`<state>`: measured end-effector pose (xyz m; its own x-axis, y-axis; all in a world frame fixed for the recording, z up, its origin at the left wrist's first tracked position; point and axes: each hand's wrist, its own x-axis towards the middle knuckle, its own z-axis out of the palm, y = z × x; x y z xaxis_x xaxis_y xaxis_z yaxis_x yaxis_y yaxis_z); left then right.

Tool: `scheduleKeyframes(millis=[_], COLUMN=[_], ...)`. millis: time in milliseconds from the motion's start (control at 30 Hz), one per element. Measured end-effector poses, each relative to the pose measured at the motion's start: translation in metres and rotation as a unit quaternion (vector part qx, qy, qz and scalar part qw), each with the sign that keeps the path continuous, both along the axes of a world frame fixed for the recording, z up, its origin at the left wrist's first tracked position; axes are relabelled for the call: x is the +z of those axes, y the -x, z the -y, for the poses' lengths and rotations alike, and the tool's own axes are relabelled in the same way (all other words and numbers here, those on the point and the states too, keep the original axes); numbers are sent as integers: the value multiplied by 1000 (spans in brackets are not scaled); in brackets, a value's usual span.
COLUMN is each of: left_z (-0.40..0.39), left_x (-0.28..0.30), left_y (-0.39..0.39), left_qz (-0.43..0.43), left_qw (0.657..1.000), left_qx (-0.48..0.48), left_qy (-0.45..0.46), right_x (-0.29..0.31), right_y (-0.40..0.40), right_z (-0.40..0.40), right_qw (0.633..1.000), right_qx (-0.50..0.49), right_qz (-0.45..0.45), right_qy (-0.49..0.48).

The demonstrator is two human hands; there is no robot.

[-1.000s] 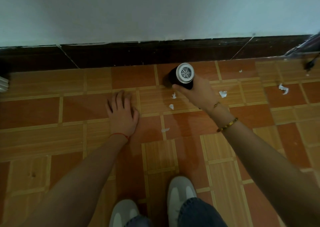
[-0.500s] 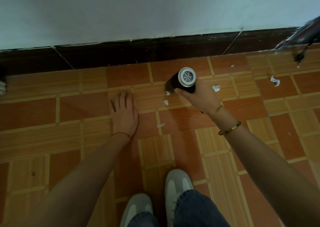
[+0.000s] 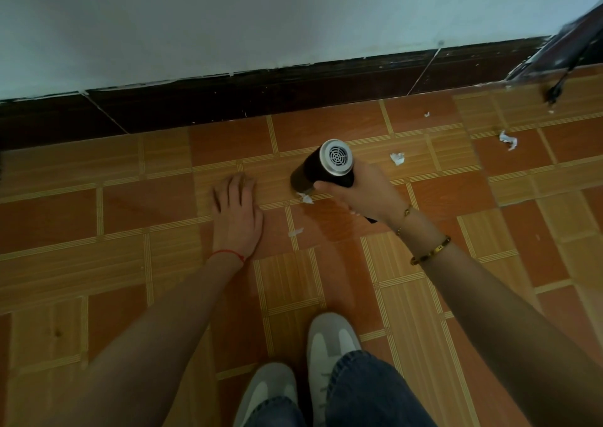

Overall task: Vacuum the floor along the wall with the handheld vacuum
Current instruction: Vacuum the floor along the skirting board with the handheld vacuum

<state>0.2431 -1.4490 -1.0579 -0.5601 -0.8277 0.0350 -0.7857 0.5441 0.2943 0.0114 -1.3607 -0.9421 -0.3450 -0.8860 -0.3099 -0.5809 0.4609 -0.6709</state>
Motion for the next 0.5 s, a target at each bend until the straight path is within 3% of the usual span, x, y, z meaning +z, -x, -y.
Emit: scheduleKeyframes(millis=[167,500], left_z=[0,-1], left_x=[0,2], left_y=[0,1], left_qz=[1,0], left_qw=[1000,1000], left_qx=[-1,1], left_qy=[-4,-11], right_x=[5,9], right_y=[-2,-9], right_z=[2,-7], right_qw=[999,998], right_qx=[-37,49], right_qz=[-10,-49], right_qy=[35,3])
